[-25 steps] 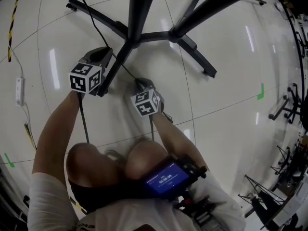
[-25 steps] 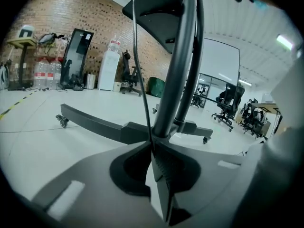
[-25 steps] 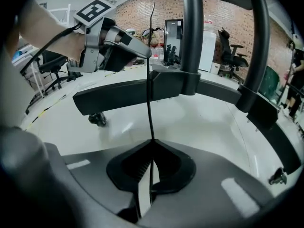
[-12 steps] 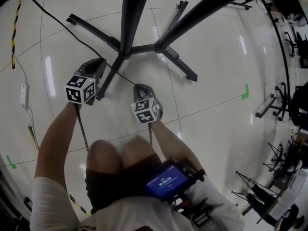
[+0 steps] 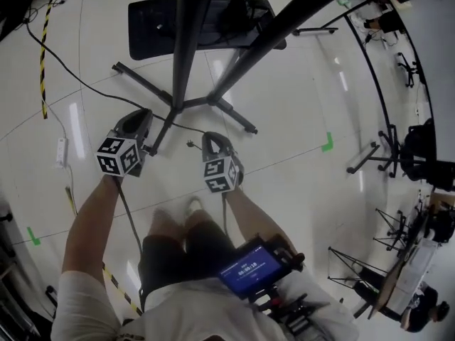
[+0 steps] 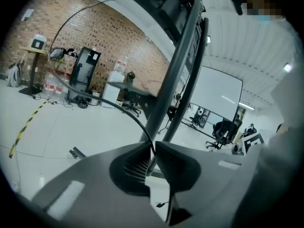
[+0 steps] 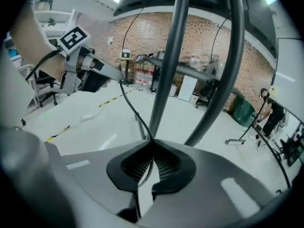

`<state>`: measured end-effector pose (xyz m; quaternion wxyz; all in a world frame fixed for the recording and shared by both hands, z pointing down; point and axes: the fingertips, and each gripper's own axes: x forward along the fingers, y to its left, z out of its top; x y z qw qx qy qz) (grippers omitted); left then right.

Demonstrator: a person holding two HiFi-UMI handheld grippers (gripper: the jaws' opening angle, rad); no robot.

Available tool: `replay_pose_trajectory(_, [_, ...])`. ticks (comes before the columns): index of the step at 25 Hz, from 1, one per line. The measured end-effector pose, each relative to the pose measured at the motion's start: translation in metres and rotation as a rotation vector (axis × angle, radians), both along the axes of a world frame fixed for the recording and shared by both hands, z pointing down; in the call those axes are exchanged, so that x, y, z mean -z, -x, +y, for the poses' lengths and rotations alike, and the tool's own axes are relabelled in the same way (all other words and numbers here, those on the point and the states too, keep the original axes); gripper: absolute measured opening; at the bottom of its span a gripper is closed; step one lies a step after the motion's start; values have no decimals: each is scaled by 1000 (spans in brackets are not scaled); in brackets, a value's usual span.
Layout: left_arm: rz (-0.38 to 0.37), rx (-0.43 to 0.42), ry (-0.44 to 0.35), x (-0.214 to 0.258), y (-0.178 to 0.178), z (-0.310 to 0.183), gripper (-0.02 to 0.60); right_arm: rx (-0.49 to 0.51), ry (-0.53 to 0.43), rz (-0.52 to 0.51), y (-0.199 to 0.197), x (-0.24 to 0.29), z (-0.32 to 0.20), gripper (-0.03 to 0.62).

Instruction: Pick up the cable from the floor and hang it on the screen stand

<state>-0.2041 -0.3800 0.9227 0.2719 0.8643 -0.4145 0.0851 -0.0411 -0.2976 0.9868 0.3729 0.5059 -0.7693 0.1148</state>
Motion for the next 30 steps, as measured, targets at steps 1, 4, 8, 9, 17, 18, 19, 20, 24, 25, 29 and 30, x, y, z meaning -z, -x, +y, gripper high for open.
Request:
replay_pose_trajectory(1, [17,11,-7,32,3,-1,31,0,-27,8,0,34,-4,26])
replay_pose_trajectory(4, [58,34,-41,127,10,-6,34,4,-114,31,1,136,-19,26])
replay_pose_trajectory(8, [93,41,-106,247,14,-6,37,-4,-218,44,1,260,-28,26])
replay_pose_trajectory(9, [99,38,-123,272,14,-7,37,-9,-241,46,0,286,-31,26])
replay_pose_trajectory(17, [129,23,-254,411,16,-10,38,-38,-399,54,-3,430,-44,26])
replay_pose_trajectory(18, [130,21,-269,424,15,-8,38,-41,-416,52,-4,443,-44,26])
replay_pose_trajectory(19, [131,21,-283,437,15,-6,38,-43,-432,52,-4,456,-43,26])
replay_pose_trajectory(20, [132,22,-295,449,15,-3,38,-45,-447,51,-5,469,-42,26])
replay_pose_trajectory(24, [150,27,-337,496,12,9,38,-59,-504,48,-10,519,-36,26])
replay_pose_trajectory(25, [155,24,-351,508,10,11,40,-64,-520,46,-13,531,-36,26])
replay_pose_trajectory(29, [168,4,-415,557,2,19,38,-73,-601,48,-24,584,-35,26])
replay_pose_trajectory(30, [172,-2,-431,569,0,21,38,-73,-624,53,-26,597,-34,26])
